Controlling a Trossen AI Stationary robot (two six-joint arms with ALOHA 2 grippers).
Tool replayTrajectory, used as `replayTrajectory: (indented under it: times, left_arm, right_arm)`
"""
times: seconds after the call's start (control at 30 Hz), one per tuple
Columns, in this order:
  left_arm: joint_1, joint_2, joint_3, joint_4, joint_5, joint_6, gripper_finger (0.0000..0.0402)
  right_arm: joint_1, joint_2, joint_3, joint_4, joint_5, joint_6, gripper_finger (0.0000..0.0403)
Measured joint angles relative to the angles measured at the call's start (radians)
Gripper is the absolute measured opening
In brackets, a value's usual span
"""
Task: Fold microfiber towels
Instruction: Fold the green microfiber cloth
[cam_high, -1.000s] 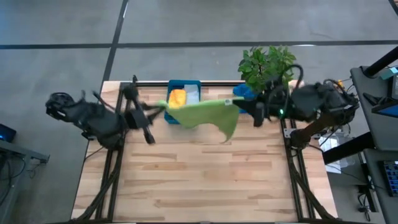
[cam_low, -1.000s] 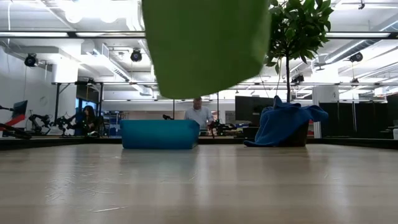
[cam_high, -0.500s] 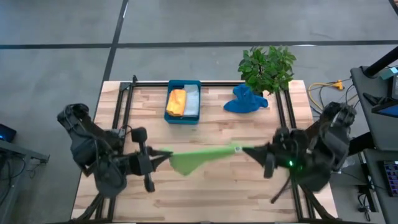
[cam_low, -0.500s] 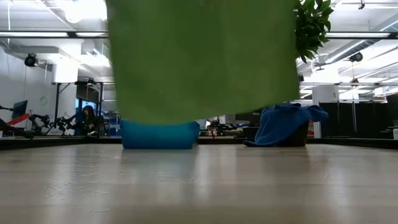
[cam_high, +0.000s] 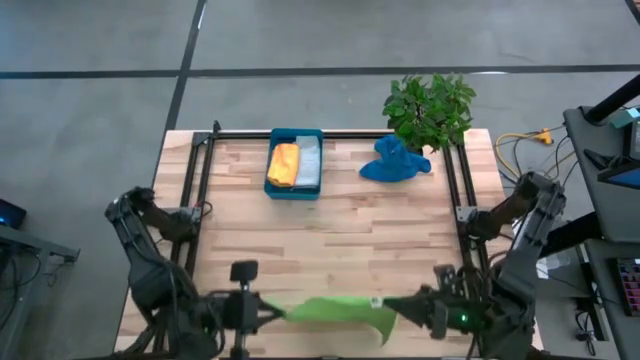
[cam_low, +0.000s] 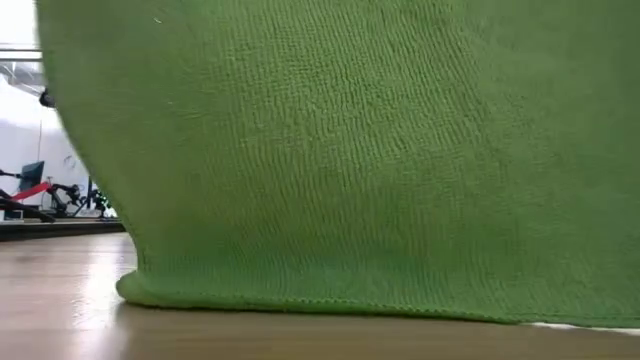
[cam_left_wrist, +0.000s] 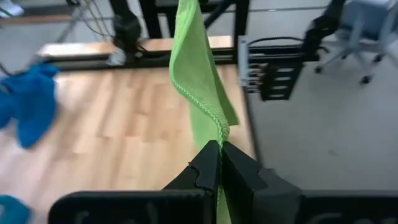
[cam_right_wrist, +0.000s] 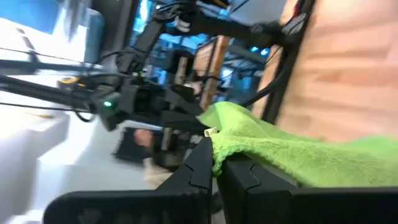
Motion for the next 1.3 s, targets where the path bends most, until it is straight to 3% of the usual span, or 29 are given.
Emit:
replayTrajectory:
  times: [0.13,0.3,0.43,0.53,0.67,0.77,1.07,1.3]
  left_arm:
    - [-0.045,0.052,0.086,0.001,0.002,-0.088,0.0]
    - [-0.079,0.107,0.19,-0.005,0.023,-0.124,0.0]
    - [-0.081,0.113,0.204,-0.068,0.023,-0.161,0.0]
    - [-0.069,0.116,0.195,-0.198,0.024,-0.209,0.0]
    - [-0.031,0.114,0.174,-0.365,0.02,-0.258,0.0]
    - [0.012,0.109,0.134,-0.424,0.02,-0.258,0.0]
    - [0.173,0.087,-0.056,-0.421,0.041,-0.132,0.0]
    - [0.277,-0.052,-0.362,-0.075,0.141,0.033,0.0]
  right_arm:
    - [0.029,0.056,0.0,0.133,0.004,0.026,0.0008]
    - [0.055,0.11,0.032,0.156,0.015,0.105,0.0008]
    - [0.058,0.127,0.047,0.148,0.036,0.13,0.0008]
    - [0.048,0.125,0.042,0.039,0.036,0.214,0.0008]
    - [0.026,0.119,0.04,-0.272,0.019,0.479,0.0008]
    - [-0.006,0.116,0.034,-0.419,-0.045,0.555,0.0008]
    - [-0.151,0.056,-0.061,-0.5,-0.138,0.55,0.0008]
    - [-0.23,-0.063,-0.307,-0.301,-0.157,0.555,0.0008]
